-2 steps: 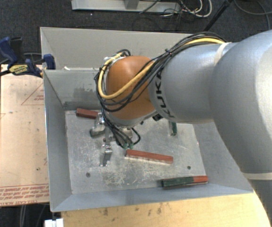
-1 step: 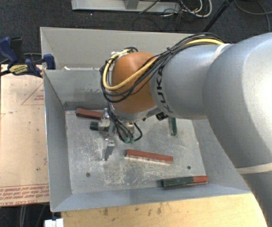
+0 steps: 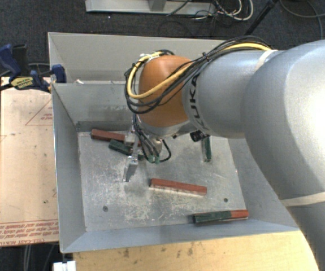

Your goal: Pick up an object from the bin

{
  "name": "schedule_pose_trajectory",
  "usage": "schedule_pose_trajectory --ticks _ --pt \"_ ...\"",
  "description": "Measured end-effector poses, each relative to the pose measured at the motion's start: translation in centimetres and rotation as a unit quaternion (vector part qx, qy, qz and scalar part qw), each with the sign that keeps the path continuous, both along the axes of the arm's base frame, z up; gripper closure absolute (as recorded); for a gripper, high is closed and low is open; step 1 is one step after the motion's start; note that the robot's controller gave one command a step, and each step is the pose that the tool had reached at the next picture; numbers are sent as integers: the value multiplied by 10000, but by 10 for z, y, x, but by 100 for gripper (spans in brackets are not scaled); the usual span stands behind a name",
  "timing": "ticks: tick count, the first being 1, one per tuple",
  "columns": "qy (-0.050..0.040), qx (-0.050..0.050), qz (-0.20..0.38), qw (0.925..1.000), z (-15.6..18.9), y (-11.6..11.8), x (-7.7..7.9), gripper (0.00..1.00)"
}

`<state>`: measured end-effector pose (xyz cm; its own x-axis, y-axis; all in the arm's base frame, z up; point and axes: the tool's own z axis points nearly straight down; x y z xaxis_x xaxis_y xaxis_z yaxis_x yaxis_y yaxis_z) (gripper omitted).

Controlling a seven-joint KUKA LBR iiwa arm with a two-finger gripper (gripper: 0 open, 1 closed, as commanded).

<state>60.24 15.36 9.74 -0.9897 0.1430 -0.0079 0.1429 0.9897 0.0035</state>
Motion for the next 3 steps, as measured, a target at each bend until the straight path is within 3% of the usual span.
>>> schedule_pose_trajectory --ticks 1,2,3 --pt "24 -9 1218 9926 11 -33 -3 0" --pt "-74 27 18 10000 -15 -15 56 100" --pt "-23 31 28 10000 -16 -13 54 0"
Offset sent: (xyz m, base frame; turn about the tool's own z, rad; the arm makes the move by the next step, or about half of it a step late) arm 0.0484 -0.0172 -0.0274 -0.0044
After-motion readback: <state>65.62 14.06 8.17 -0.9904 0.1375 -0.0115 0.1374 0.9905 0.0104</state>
